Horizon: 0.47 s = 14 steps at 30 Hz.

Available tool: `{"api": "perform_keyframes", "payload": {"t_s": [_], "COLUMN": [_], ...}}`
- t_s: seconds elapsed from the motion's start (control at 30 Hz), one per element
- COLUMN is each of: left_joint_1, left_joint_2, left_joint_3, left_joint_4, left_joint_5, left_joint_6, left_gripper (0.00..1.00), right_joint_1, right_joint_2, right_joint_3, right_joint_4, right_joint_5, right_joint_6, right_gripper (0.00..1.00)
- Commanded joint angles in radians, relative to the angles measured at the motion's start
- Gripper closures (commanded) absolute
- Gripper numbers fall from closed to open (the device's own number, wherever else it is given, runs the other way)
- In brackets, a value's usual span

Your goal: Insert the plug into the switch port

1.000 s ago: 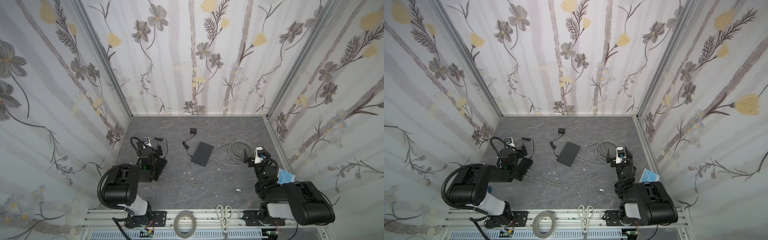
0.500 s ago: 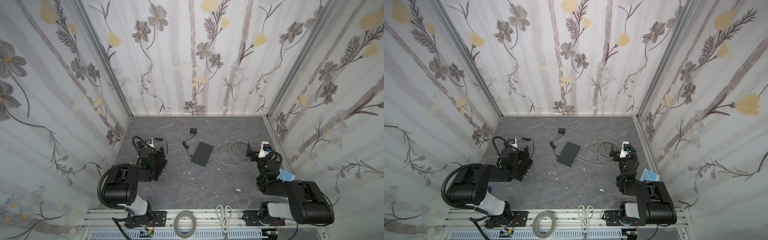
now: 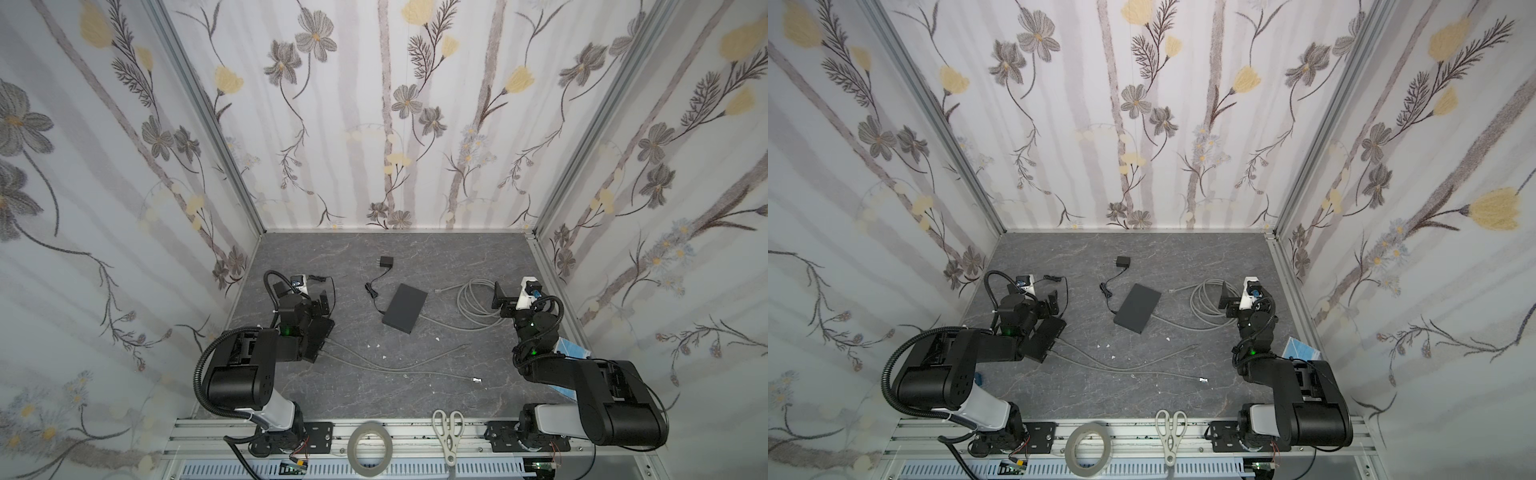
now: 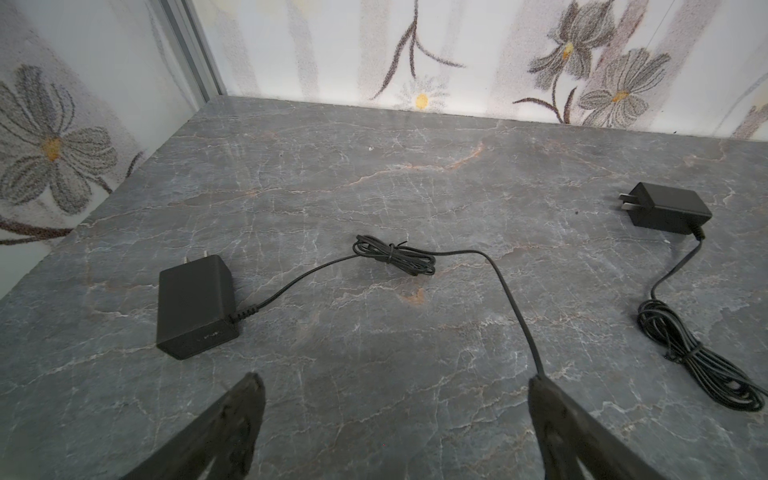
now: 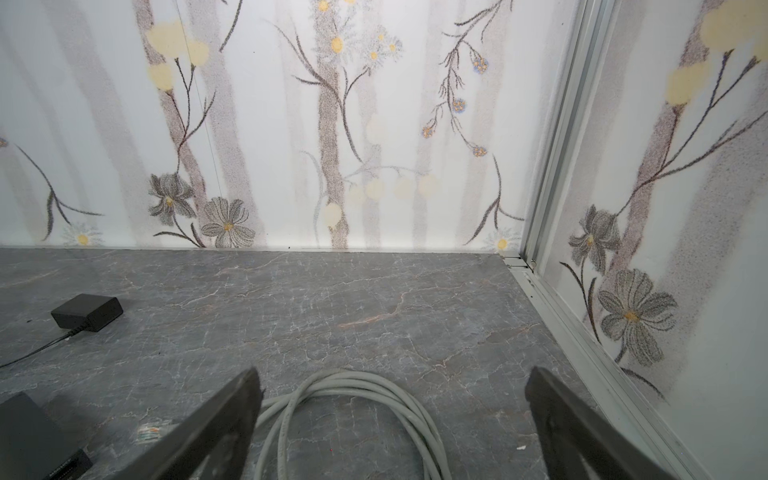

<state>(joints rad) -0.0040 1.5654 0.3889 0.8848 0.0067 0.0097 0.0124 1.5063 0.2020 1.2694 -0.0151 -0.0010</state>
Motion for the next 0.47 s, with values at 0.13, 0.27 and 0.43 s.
{"api": "perform_keyframes", "payload": {"t_s": [0.13, 0.27, 0.43], "left_joint_1": [0.001, 0.0, 0.001], "left_joint_2": [-0.001, -0.001, 0.0], "left_joint_3": [0.006, 0.005, 0.005], "left_joint_4": [0.006, 0.007, 0.008], "left_joint_5": [-0.004, -0.004, -0.003], "left_joint_6": [-0.005, -0.005, -0.006], "left_gripper": [0.0, 0.0, 0.0], "right_joint_1": [0.005, 0.007, 0.018], "right_joint_2": [0.004, 0.01, 0.004], "right_joint_3": [0.0, 0.012, -0.002], "right_joint_4": [0.041, 0.026, 0.045], "right_joint_5": [0.026, 0.028, 0.049], "right_joint_6": [-0.004, -0.001, -0.009], "right_gripper": [0.0, 0.0, 0.0]}}
